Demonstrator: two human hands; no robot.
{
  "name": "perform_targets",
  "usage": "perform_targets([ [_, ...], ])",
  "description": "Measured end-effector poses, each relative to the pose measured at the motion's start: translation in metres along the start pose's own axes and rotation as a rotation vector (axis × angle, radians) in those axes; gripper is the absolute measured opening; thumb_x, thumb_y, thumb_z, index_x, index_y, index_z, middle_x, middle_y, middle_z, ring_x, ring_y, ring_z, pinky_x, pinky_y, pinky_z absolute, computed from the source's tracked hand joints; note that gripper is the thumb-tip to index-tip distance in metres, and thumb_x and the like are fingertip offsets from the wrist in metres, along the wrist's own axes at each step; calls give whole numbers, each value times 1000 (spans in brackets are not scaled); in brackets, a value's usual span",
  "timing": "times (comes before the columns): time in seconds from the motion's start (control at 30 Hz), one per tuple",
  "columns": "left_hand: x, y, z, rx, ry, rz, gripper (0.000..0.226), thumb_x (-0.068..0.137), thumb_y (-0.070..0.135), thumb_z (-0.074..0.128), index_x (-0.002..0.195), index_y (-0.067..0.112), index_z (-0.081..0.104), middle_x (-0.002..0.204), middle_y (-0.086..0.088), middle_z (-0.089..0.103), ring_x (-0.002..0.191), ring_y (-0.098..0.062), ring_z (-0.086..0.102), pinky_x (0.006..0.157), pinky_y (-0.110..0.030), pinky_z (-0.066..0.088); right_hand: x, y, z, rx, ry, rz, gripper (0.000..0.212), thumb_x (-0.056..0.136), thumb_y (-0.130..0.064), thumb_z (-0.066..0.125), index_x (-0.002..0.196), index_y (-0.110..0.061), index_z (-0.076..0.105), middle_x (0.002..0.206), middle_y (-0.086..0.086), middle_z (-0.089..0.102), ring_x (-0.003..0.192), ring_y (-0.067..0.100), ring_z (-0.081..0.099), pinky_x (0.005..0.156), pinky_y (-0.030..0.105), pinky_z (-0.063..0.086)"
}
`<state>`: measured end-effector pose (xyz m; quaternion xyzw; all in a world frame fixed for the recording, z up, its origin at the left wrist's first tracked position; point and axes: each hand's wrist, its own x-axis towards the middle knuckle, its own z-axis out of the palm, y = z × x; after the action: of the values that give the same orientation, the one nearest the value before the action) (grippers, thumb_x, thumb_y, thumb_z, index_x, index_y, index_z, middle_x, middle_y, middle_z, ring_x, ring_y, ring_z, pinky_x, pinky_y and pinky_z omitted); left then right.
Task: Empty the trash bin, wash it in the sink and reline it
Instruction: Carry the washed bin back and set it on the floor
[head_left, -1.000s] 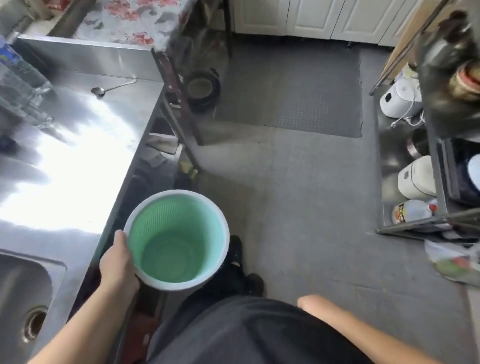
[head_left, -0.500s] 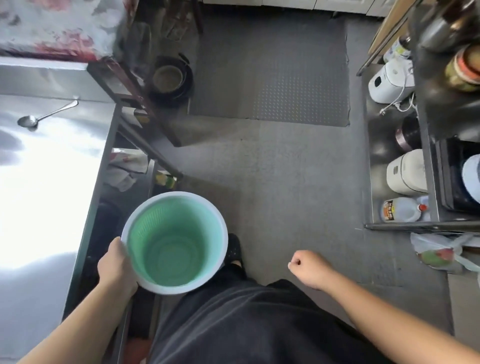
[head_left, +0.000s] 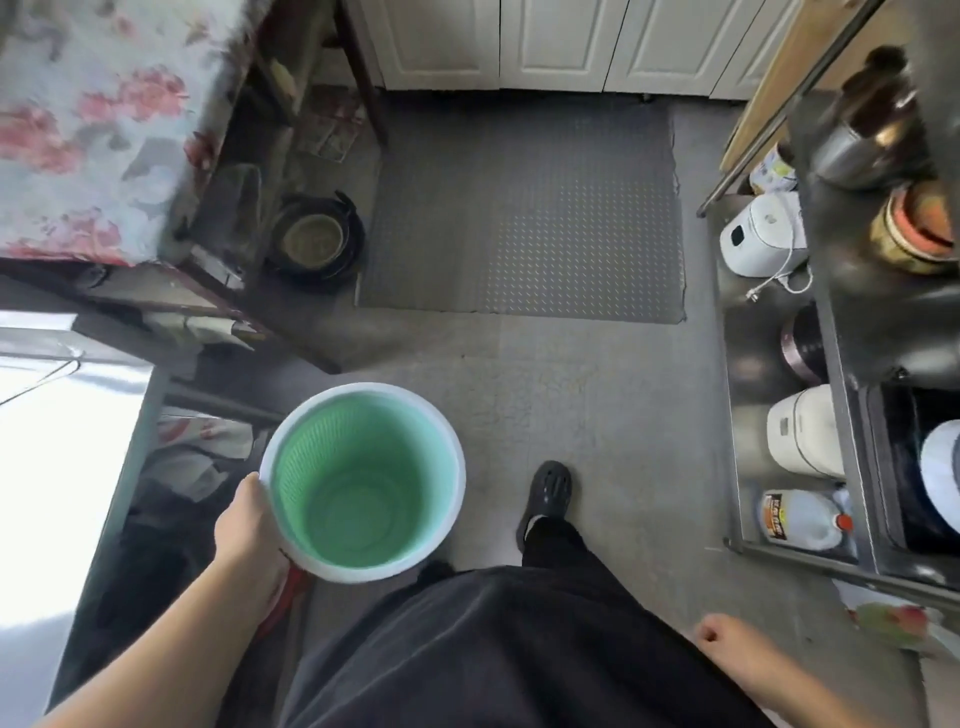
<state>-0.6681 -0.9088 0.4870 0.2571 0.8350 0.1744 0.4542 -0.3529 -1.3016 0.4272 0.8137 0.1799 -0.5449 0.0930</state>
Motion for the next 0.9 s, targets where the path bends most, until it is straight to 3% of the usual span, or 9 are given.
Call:
perform_targets([
  [0.1,-17,25,36,-66,48,-25,12,72,25,52,73,21,64,73,0,61,58,-22,51,53,-30,38,25,5,-52,-147,-71,-31,32,93,-20,52,63,-25,41,66,-8,44,71,10,45,61,25,31],
  [0.23,-33,54,74,-89,47,-56,13,79,22,49,80,20,62,74,0,55,57,-20,46,49,-29,34,55,-16,-131,-269,0,-40,28,90,-29,50,65,-22,42,63,-6,45,63,12,46,54,28,29],
  [0.3,-38,67,89,-122,11,-63,12,85,23,49,82,21,60,79,1,56,61,-20,49,52,-30,38,68,-47,-171,-279,6,-86,30,93,-34,50,67,-21,43,67,-5,50,66,16,48,56,29,32],
  [0.43,-34,92,120,-131,80,-54,14,78,20,52,83,20,65,75,-1,58,59,-21,49,51,-31,37,95,-132,-249,-213,99,-222,28,93,-34,53,69,-20,49,68,3,51,63,19,49,58,29,33],
  [0.57,-17,121,153,-177,106,-108,7,73,24,56,68,23,60,67,-1,55,53,-21,46,51,-29,37,116,-222,-312,-199,151,-350,26,91,-32,53,69,-19,49,67,5,51,63,20,46,57,30,31],
  [0.7,18,163,186,-191,118,-147,22,76,39,51,71,18,59,65,-5,55,51,-23,46,52,-29,38,137,-289,-353,-193,133,-394,25,91,-35,54,73,-17,56,79,5,67,72,19,57,65,29,41],
  [0.77,35,191,198,-164,122,-156,32,80,44,48,74,15,61,67,-9,58,51,-26,51,49,-28,41,146,-308,-371,-217,113,-394,29,90,-35,53,73,-12,54,72,11,60,66,17,49,62,30,38],
  [0.9,65,256,222,-140,103,-166,45,81,49,43,79,9,64,68,-12,61,53,-30,55,50,-30,44,167,-314,-410,-229,71,-309,27,89,-37,52,68,-22,46,65,-1,49,60,15,43,59,30,35],
])
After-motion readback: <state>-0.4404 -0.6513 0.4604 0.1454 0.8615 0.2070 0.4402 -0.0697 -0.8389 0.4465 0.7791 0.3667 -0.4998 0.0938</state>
